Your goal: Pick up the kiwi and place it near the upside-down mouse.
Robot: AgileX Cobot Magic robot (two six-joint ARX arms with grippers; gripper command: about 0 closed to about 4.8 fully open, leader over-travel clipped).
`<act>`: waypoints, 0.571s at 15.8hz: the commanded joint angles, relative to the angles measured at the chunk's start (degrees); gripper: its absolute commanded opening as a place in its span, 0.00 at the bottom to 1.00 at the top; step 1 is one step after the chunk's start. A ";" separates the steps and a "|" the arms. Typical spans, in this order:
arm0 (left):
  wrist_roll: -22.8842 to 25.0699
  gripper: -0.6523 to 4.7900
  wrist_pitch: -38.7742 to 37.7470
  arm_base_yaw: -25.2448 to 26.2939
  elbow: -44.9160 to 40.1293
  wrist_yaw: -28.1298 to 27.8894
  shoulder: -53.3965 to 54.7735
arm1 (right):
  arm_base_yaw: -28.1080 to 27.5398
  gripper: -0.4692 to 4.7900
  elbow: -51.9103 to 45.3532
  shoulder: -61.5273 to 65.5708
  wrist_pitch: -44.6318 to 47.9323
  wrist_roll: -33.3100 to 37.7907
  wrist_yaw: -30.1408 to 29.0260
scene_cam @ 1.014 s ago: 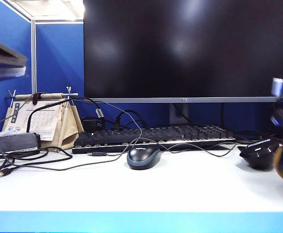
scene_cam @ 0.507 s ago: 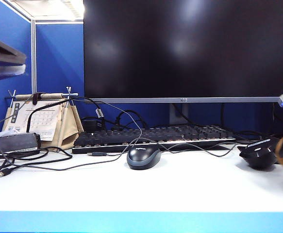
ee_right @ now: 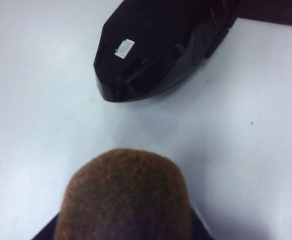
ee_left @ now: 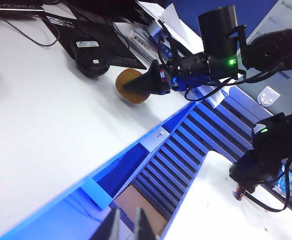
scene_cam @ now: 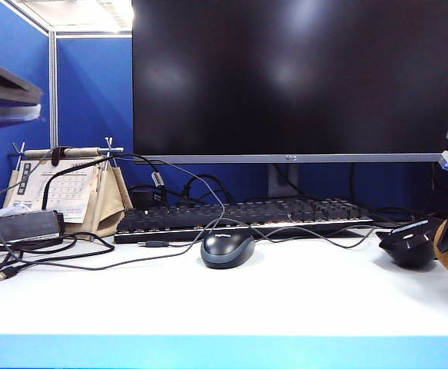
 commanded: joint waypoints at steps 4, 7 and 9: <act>0.24 0.22 0.59 0.00 0.35 0.04 0.07 | 0.02 0.64 0.04 5.70 0.46 0.04 -2.10; 0.22 0.22 0.59 0.00 0.35 0.13 0.07 | 0.04 0.81 0.04 6.54 2.29 0.02 -1.75; 0.22 0.22 0.57 0.02 0.35 0.26 0.07 | 0.13 0.93 0.07 6.54 4.96 0.07 -1.92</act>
